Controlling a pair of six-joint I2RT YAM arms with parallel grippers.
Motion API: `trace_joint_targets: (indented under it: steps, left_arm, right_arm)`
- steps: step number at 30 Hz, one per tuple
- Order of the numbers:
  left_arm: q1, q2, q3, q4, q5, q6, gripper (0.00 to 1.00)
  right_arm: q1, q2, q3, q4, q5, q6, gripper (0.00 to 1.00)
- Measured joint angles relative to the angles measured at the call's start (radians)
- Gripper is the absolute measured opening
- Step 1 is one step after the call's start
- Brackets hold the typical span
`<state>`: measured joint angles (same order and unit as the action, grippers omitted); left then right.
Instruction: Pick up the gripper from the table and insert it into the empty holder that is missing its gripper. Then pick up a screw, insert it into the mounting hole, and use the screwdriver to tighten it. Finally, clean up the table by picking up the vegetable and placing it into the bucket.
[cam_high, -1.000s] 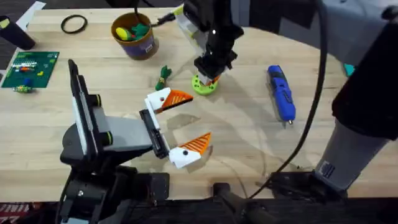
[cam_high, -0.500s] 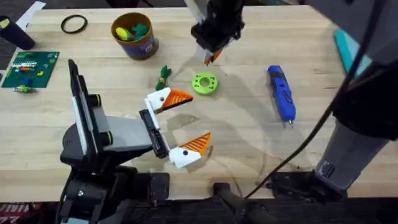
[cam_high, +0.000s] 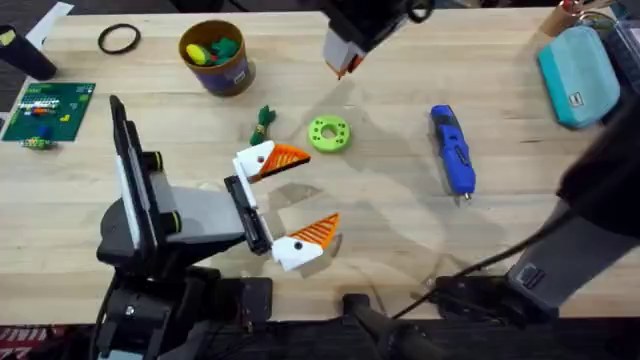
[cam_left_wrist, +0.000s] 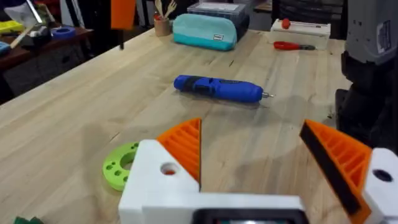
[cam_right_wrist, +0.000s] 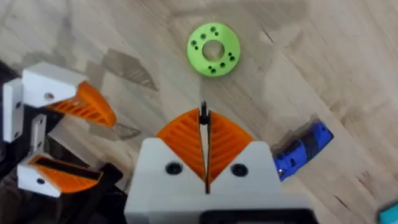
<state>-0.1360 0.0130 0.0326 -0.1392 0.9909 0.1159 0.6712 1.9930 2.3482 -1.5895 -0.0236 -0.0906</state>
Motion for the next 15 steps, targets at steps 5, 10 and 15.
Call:
trace_joint_targets:
  steps: [5, 10, 15]
  left_arm:
    - [0.000, 0.000, 0.000, 0.000, 0.000, 0.000, 0.986]
    - [0.000, 0.000, 0.000, 0.000, 0.000, 0.000, 0.986]
    - [0.000, 0.000, 0.000, 0.000, 0.000, 0.000, 0.986]
  right_arm:
    - [0.000, -0.055, 0.006, -0.022, 0.000, 0.000, 0.009]
    - [0.001, -0.090, 0.006, -0.027, -0.003, 0.000, 0.009]
    - [0.006, -0.142, -0.031, -0.026, -0.012, 0.000, 0.009]
